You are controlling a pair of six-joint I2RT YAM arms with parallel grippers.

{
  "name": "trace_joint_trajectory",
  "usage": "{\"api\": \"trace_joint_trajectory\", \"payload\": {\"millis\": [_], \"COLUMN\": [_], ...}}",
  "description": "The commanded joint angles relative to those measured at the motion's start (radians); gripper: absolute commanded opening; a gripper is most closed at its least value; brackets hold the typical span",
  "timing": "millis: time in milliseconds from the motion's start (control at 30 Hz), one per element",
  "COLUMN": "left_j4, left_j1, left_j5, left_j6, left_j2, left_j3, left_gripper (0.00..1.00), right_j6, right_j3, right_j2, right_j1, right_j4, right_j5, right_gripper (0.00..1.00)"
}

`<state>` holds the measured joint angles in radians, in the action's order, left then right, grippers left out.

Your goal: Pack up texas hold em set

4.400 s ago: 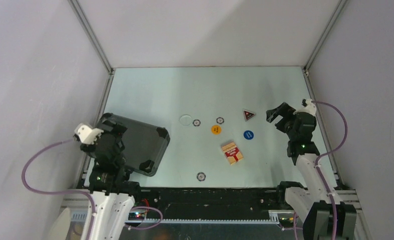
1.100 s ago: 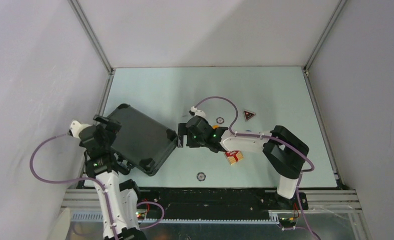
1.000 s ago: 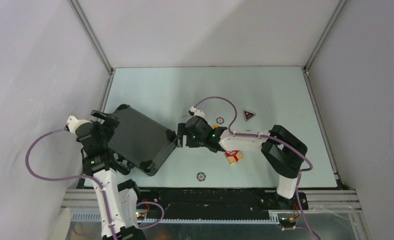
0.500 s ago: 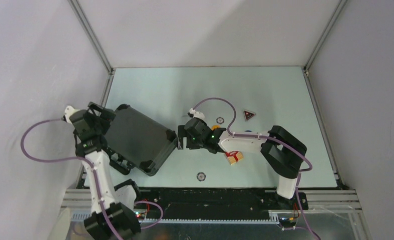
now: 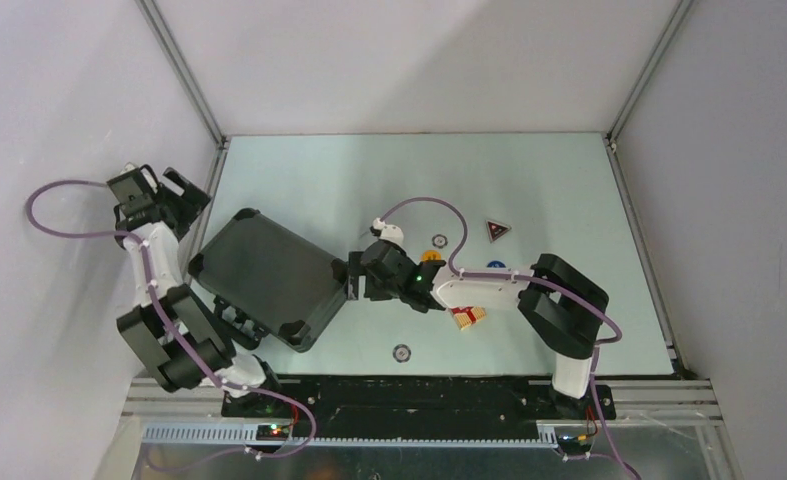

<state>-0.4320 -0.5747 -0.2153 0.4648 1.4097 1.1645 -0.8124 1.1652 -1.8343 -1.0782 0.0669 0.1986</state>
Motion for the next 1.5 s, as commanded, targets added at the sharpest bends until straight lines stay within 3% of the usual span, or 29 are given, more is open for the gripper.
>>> {"api": "trace_joint_trajectory", "payload": {"millis": [0,200,567,1467], "left_j4": [-0.042,-0.043,-0.044,-0.073], "left_j1": [-0.005,0.003,0.042,0.079], "left_j5": [-0.055,-0.012,0.206,0.187], "left_j6": [-0.099,-0.138,-0.159,-0.137], "left_j2": [0.077,0.154,0.202,0.187], "left_j3": [0.062,0.085,0.056,-0.017], "left_gripper": [0.93,0.92,0.94,0.95], "right_j6": [-0.019,-0.029,-0.04,0.032], "right_j3": [0.071,0.077,0.187,0.661], "right_j2": [-0.03,-0.06,-0.143,-0.377], "right_j1": [-0.016,-0.017,0.004,0.059], "right_j4": [-0.047,-0.085,-0.088,0.111], "right_j5": [0.035,0.049,0.072,0.049], "right_gripper": [0.89,0.89,0.89,0.92]}}
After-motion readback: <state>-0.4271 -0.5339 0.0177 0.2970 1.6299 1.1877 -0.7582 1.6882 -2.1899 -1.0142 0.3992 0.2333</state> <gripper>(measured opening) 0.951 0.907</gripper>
